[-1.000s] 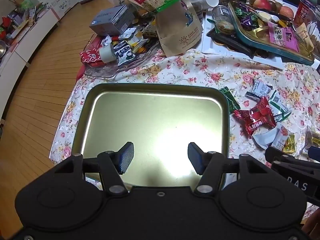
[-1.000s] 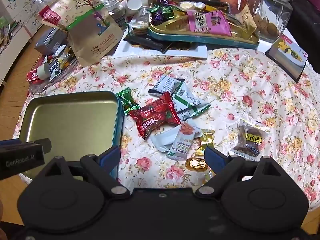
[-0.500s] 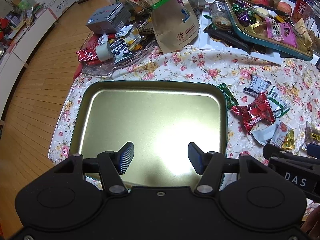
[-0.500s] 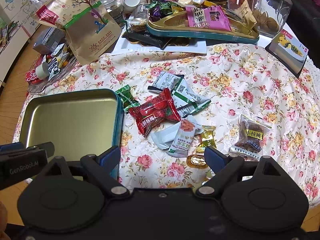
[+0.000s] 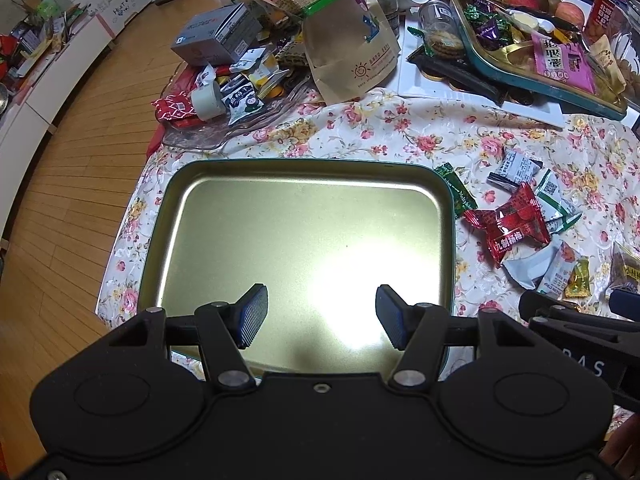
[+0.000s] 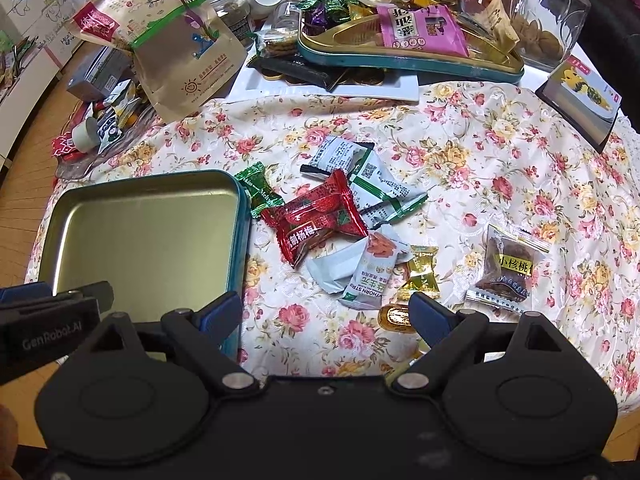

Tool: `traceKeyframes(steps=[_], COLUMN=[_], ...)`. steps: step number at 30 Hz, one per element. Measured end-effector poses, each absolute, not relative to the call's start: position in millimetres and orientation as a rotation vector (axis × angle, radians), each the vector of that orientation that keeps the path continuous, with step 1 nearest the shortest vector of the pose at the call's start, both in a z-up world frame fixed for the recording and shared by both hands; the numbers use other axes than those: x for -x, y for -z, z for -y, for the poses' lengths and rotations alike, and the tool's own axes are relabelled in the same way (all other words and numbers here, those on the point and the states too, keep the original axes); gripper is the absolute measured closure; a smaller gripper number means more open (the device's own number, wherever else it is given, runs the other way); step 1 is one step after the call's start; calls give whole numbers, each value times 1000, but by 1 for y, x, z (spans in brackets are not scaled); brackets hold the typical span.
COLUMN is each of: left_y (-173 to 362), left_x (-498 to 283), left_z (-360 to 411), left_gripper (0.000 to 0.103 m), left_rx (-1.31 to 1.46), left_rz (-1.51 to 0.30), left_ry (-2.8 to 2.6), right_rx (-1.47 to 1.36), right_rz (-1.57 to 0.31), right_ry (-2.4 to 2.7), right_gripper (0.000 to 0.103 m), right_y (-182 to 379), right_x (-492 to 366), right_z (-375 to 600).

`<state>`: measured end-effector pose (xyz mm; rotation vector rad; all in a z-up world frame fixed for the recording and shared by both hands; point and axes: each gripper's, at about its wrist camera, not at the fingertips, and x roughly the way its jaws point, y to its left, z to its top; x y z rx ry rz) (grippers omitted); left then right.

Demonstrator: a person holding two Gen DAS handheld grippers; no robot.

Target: Organize snacks

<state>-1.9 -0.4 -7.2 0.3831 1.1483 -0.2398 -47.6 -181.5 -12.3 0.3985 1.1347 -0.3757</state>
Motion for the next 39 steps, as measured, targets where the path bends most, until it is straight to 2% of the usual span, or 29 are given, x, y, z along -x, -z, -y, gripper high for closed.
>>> traceKeyframes(steps=[22, 30, 39], left_y=[8, 3, 2], left_x=[3, 5, 11], left_z=[3, 6, 17], left_gripper=[40, 40, 39], left_rx=[-388, -371, -360], left_rz=[-1145, -1135, -1120], left_ry=[238, 253, 295], right_rx=[-380, -272, -320], right_rz=[-1134, -1052, -1044], right_ry=[392, 479, 550], right_gripper=[9, 24, 28], right_y=[13, 8, 9], right_x=[47, 49, 50], right_z=[180, 185, 213])
